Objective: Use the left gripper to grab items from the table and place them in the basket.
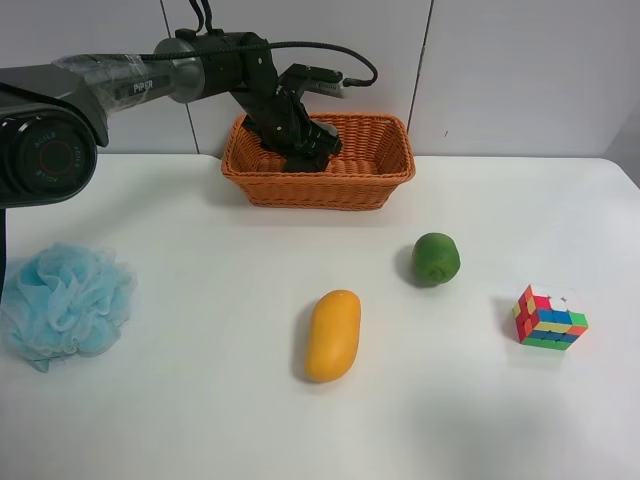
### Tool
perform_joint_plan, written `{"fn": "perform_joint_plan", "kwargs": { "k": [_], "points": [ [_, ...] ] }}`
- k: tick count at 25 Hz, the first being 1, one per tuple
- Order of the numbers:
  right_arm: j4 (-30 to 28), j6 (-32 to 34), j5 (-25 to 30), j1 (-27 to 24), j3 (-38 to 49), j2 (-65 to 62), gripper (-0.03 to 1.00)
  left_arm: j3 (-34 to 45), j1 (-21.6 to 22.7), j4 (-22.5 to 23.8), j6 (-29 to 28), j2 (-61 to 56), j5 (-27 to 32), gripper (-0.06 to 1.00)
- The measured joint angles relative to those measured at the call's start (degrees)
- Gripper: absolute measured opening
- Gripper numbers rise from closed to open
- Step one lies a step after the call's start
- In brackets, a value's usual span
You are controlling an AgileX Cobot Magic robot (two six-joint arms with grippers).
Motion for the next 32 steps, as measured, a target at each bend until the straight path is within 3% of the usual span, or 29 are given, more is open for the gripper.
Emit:
{"fn": "perform_joint_plan", "kwargs": {
  "k": [3, 5, 7, 10, 17, 26, 32],
  "points": [
    [0.0, 0.0, 0.0, 0.0, 0.0, 0.0, 0.99, 0.0, 0.0, -0.1, 0.0, 0.0, -0.1, 0.55],
    [0.0, 0.0, 0.0, 0.0, 0.0, 0.0, 0.99, 0.0, 0.0, -0.1, -0.2, 0.0, -0.4, 0.68],
    [0.0, 0.0, 0.0, 0.0, 0.0, 0.0, 0.99, 0.0, 0.0, -0.1, -0.3, 0.0, -1.0, 0.89],
    [0.0, 0.0, 0.0, 0.0, 0.0, 0.0, 0.99, 0.0, 0.0, -0.1, -0.3, 0.0, -1.0, 0.97],
    [0.0, 0.0, 0.0, 0.0, 0.0, 0.0, 0.99, 0.0, 0.0, -0.3, -0.4, -3.0, 3.5, 0.99],
    [0.0, 0.0, 0.0, 0.0, 0.0, 0.0, 0.99, -0.1, 2.7, -0.1, -0.2, -16.1, 26.3, 0.99],
    [0.0, 0.0, 0.0, 0.0, 0.0, 0.0, 0.99, 9.5, 6.8, -1.2, 2.0, -26.9, 27.4, 0.99]
  ]
}}
